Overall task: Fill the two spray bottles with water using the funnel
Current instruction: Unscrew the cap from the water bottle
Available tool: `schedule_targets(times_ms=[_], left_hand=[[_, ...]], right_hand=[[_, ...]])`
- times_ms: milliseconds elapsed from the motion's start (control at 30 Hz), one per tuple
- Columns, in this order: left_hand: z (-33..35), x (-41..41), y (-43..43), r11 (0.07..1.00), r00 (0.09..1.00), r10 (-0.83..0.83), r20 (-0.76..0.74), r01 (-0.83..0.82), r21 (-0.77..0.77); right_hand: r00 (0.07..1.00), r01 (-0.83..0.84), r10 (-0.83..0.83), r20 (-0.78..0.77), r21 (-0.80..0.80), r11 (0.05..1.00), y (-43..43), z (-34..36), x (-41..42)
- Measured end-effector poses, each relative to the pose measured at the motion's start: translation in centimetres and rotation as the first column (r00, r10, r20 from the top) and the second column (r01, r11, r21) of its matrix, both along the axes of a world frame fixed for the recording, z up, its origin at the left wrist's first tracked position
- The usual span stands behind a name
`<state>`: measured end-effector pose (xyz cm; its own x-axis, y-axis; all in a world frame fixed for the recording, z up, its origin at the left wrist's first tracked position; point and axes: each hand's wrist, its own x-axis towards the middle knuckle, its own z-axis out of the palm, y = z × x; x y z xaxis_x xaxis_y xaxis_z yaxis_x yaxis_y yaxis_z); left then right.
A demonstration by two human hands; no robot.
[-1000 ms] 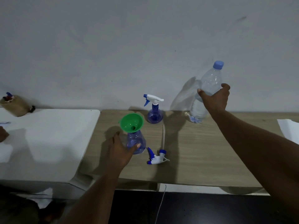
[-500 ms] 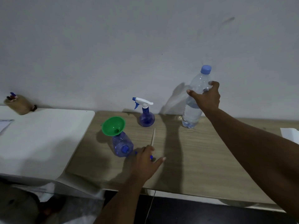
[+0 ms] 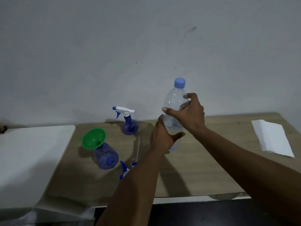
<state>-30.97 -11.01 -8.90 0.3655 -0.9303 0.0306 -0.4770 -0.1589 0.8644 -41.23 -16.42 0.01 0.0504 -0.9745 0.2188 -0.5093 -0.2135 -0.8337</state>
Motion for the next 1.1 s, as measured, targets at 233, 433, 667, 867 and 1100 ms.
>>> schedule_targets(times_ms=[233,433,667,867,1100], left_hand=[[-0.3,1.2,4.2,0.992,0.99,-0.092,0.104,0.082,0.098],[-0.8,3.3,7.4,0.975,0.979,-0.182,0.093,0.167,0.146],[-1.5,4.9,9.5,0.981,0.984,-0.153,0.087,0.141,0.134],[-1.5,5.6,9.3,0.96,0.958,-0.256,0.13,0.235,0.152],[-2.0,6.1,9.3,0.958,0.933,-0.285,0.219,0.281,0.053]], right_hand=[[1.0,-0.005,0.005,0.019,0.01,1.0,5.9,-0.6,0.7],[0.999,0.041,-0.041,0.026,-0.002,0.999,9.7,-2.0,2.0],[0.999,0.038,-0.038,0.003,0.025,0.999,12.3,-3.5,3.5],[0.998,0.035,-0.047,-0.043,-0.227,0.973,13.2,0.2,3.3],[0.611,-0.096,-0.116,-0.783,-0.219,0.971,10.3,9.6,3.7]])
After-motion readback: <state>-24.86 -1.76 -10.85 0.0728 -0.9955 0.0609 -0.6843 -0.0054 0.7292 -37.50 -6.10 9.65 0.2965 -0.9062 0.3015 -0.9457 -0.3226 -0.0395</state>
